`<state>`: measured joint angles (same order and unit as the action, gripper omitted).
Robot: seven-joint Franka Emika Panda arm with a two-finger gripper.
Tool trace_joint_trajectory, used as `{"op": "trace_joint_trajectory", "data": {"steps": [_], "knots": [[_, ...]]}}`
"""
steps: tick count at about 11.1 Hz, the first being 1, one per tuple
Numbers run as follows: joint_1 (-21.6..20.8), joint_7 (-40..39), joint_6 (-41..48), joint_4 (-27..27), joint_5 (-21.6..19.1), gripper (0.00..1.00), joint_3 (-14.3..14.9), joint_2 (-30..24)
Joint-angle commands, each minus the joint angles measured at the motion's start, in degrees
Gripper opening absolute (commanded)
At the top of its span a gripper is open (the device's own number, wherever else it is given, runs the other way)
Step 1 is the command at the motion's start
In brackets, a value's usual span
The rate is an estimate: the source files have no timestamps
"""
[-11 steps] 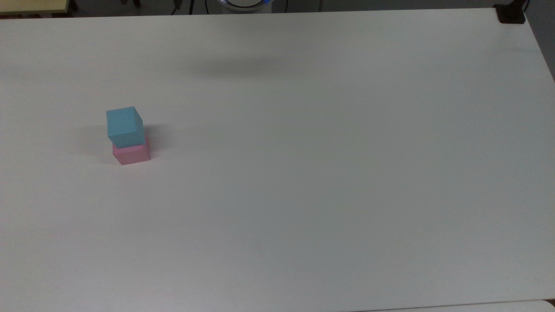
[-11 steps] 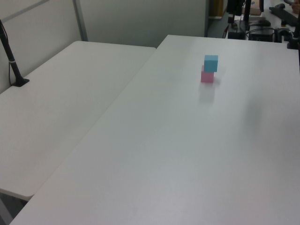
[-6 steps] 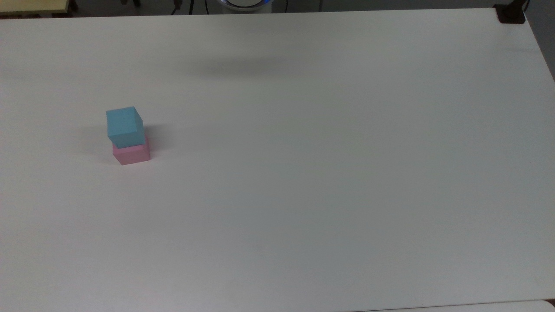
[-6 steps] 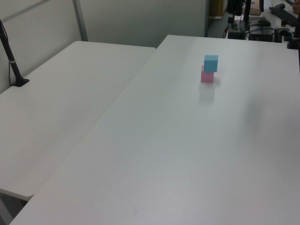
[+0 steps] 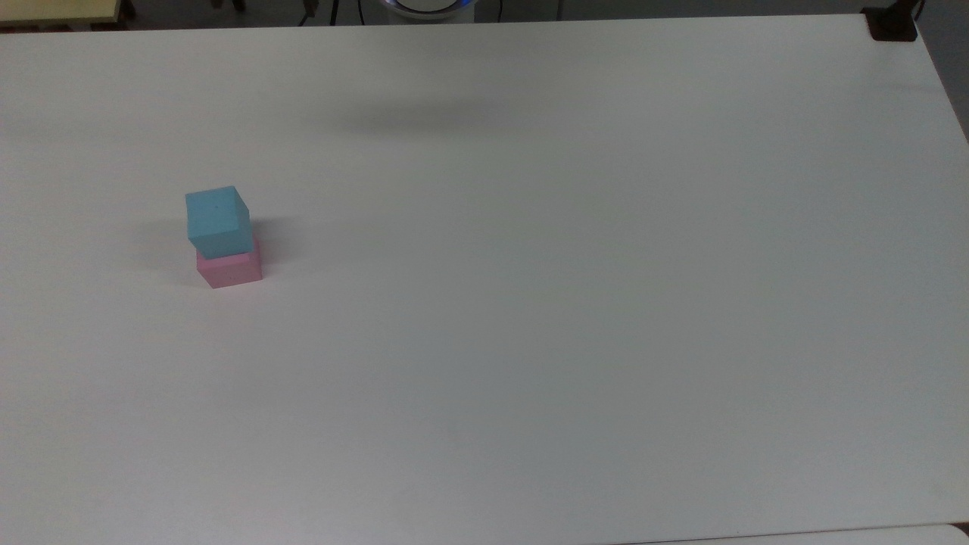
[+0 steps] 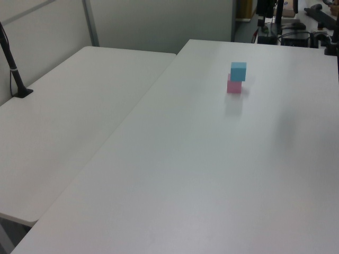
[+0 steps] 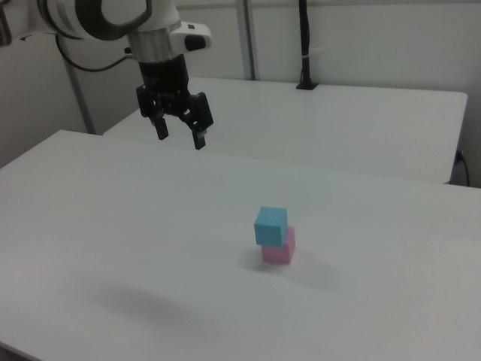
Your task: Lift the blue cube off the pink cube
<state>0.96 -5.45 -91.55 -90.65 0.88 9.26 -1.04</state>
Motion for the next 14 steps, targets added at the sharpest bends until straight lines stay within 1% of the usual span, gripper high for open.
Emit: {"op": "trace_joint_trajectory", "data": {"steps": [1, 6, 8, 9, 11, 14], "knots": [[-0.44, -0.53, -0.91, -1.29, -0.35, 1.0, 0.49, -0.89], [-0.09, -0.53, -0.82, -1.29, -0.35, 1.0, 0.49, -0.89], [1.05, -1.67, -0.99, -1.38, -0.26, 1.0, 0.49, -0.72], [2.02, -4.98, -1.17, -1.55, -0.26, 1.0, 0.49, -0.54], [4.56, -14.46, -1.52, -1.55, -0.26, 1.0, 0.49, 1.38], [7.29, -23.7, -5.11, -1.55, 0.35, 1.0, 0.49, 4.72]]}}
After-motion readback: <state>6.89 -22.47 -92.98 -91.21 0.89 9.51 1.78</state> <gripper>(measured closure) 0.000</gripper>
